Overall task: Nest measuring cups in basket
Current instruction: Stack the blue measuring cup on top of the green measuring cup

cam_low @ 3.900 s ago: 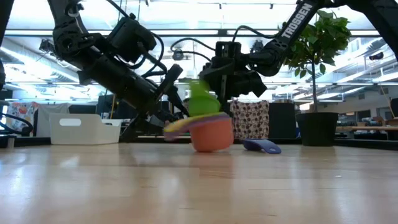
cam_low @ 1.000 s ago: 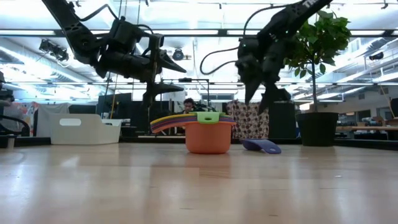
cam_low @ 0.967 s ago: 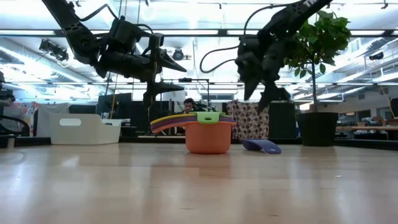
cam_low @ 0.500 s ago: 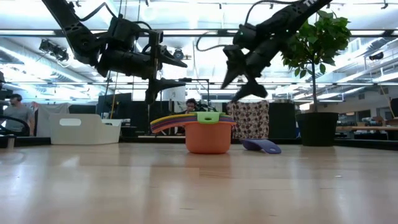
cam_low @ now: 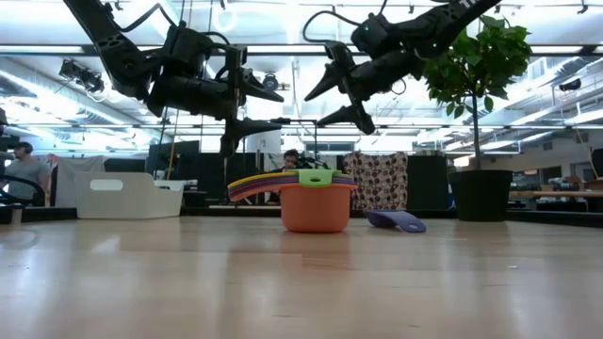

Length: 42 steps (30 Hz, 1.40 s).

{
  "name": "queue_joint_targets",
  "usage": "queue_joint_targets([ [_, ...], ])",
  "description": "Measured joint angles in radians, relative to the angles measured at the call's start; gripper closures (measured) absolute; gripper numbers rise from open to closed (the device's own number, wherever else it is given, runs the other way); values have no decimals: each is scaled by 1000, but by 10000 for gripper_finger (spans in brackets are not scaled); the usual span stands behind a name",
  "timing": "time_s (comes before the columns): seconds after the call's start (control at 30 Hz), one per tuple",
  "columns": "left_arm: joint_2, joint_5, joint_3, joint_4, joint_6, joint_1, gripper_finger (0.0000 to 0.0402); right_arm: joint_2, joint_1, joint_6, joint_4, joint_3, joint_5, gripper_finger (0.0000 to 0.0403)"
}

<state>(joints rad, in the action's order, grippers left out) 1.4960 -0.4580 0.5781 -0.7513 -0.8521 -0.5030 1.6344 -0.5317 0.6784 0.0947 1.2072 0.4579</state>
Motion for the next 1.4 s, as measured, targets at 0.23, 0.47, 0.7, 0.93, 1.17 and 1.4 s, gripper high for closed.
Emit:
queue_joint_targets([
  [0.23, 0, 0, 0, 0, 2, 0, 178, 0, 15, -41, 60, 0, 84, 156],
  [0.47, 0, 0, 0, 0, 3, 0, 178, 0, 15, -232, 391, 0, 159, 177],
  [0.7, 0, 0, 0, 0, 3, 0, 178, 0, 39, -365, 698, 0, 25, 197],
  [0.93, 0, 0, 0, 0, 0, 0, 178, 0, 101, -359, 711, 0, -134, 197],
  [1.17, 0, 0, 0, 0, 0, 0, 178, 0, 143, -359, 706, -46, -201, 197],
  [1.4, 0, 0, 0, 0, -1, 1, 178, 0, 147, -365, 630, -117, -233, 197],
])
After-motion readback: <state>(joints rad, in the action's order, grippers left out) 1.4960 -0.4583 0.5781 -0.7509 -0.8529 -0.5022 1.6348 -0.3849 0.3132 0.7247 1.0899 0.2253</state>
